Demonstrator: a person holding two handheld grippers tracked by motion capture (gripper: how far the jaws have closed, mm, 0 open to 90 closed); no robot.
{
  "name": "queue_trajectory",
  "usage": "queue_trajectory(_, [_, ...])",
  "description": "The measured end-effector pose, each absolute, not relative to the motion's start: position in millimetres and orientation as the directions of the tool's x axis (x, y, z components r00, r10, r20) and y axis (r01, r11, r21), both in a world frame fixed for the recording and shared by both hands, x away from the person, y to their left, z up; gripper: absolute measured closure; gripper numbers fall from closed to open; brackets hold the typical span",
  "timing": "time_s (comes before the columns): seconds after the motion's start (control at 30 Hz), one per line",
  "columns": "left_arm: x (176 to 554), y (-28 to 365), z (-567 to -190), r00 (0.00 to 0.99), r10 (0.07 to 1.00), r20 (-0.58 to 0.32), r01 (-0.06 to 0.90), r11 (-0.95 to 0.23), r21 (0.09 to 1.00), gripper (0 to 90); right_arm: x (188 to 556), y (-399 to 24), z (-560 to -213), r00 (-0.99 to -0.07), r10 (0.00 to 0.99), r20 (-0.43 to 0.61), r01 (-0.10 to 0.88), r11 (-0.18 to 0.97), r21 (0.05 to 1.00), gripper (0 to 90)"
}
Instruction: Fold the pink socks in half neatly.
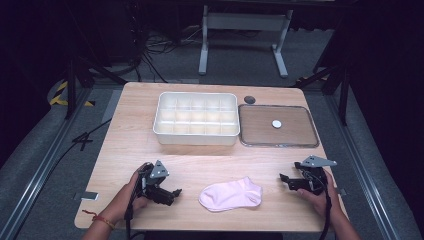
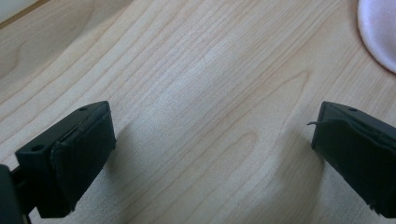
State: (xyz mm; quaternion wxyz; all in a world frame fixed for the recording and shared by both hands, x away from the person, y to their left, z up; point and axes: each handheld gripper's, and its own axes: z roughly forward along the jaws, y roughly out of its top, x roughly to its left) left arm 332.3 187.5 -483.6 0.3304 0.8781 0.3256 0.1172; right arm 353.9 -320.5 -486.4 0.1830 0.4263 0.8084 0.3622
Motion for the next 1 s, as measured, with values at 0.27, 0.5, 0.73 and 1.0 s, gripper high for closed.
queue_trajectory(0.27, [334, 190, -484, 0.77, 0.638, -0.007, 0.483, -0.575, 0.661, 0.0, 354, -320, -487, -0.568, 0.823, 0.005, 0.556, 0.379, 0.74, 19.9])
queue_trajectory(0.5, [333, 192, -484, 0.776, 0.63, 0.0, 0.473, -0.582, 0.661, 0.3, 353, -323, -486, -0.583, 0.812, 0.014, 0.554, 0.386, 0.737, 21.9])
queue_trajectory(0.73, [333, 195, -484, 0.796, 0.606, -0.011, 0.462, -0.594, 0.659, 0.3, 345, -318, -478, -0.622, 0.782, 0.047, 0.523, 0.369, 0.768, 36.1])
queue_trajectory(1.0, [333, 195, -484, 0.793, 0.609, -0.011, 0.463, -0.59, 0.662, 0.3, 330, -284, -461, -0.719, 0.694, 0.024, 0.43, 0.417, 0.801, 48.2])
